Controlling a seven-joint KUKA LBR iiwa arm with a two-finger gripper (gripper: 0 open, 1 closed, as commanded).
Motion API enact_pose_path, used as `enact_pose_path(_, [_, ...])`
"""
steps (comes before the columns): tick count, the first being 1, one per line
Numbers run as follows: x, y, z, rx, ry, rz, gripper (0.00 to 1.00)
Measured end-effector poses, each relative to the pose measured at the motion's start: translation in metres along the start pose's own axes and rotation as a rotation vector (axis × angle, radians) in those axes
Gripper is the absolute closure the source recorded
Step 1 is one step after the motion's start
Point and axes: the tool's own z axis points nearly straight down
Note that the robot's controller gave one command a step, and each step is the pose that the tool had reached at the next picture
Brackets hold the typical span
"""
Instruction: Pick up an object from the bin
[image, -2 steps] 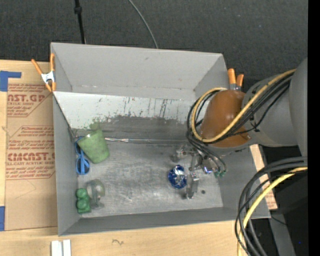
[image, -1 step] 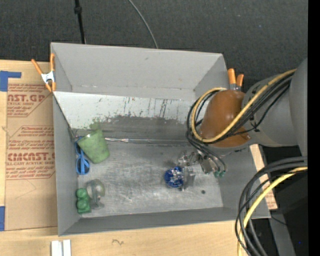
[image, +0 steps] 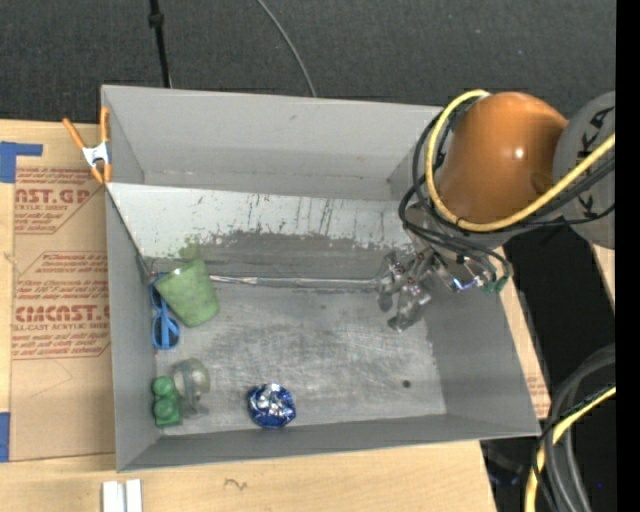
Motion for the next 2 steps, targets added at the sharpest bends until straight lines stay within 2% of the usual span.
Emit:
enact_pose_path(1, [0.018, -0.001, 0.089, -0.006, 0.013, 0.162, 1.0])
enact_pose_path(2, [0.014, 0.007, 0.065, -0.002, 0.005, 0.165, 1.0])
